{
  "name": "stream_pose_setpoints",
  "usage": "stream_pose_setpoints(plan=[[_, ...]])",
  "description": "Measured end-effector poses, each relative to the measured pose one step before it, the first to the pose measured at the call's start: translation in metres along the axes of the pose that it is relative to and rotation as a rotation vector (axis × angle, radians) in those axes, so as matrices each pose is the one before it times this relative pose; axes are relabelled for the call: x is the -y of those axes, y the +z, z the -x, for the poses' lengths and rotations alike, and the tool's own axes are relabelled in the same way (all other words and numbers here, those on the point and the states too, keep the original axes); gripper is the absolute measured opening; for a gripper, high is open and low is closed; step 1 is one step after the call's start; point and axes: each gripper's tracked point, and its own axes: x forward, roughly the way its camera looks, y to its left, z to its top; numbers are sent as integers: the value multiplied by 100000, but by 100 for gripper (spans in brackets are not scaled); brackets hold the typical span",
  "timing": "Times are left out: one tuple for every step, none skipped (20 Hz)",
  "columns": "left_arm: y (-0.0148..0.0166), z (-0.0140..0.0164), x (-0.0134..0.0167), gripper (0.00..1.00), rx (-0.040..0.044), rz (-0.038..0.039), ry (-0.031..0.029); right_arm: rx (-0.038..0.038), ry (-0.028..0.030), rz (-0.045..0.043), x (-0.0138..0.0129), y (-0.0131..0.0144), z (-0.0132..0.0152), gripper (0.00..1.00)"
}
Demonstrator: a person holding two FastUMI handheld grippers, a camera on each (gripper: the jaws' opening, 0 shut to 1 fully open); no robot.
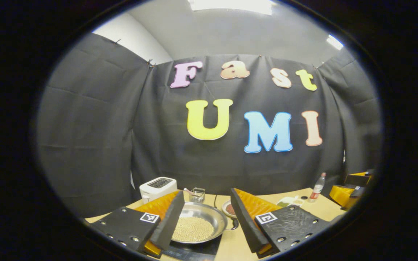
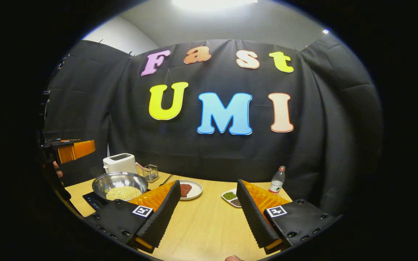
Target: First push the handle of the pot to place it horizontally, then grasp the pot with both hands and set it on the induction cooktop.
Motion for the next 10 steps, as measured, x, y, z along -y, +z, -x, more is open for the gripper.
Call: stream_pose_setpoints(plan=[[647, 925, 946, 80, 924, -817, 335, 1637, -64, -1186, 1033, 532, 818, 97], [713, 1151, 988, 83, 1246, -723, 275, 1516, 31, -579, 1001, 568, 783, 98], [850, 996, 855, 81, 1600, -65, -126, 1177, -303, -53, 937, 615, 862, 98], [800, 1076, 993, 83, 1380, 190, -578, 871, -996, -222, 903, 511, 826, 99], [614, 1088, 717, 77, 893, 418, -387, 857, -755, -550, 669, 591, 819, 99], [554, 953, 604, 78, 585, 582, -373, 1262, -642, -872, 477, 666, 725, 96], [895, 1187, 329, 78, 670, 411, -318, 1767, -465, -940, 422, 756, 738, 96], [737, 843, 234, 81, 543, 326, 102, 2162, -824, -450, 420, 771, 595, 96], [587, 825, 83, 83, 764, 198, 51, 1947, -1182, -105, 472, 761, 585, 98], [447, 655, 150, 78, 493, 92, 447, 1322, -766, -120, 188, 403, 549, 97]])
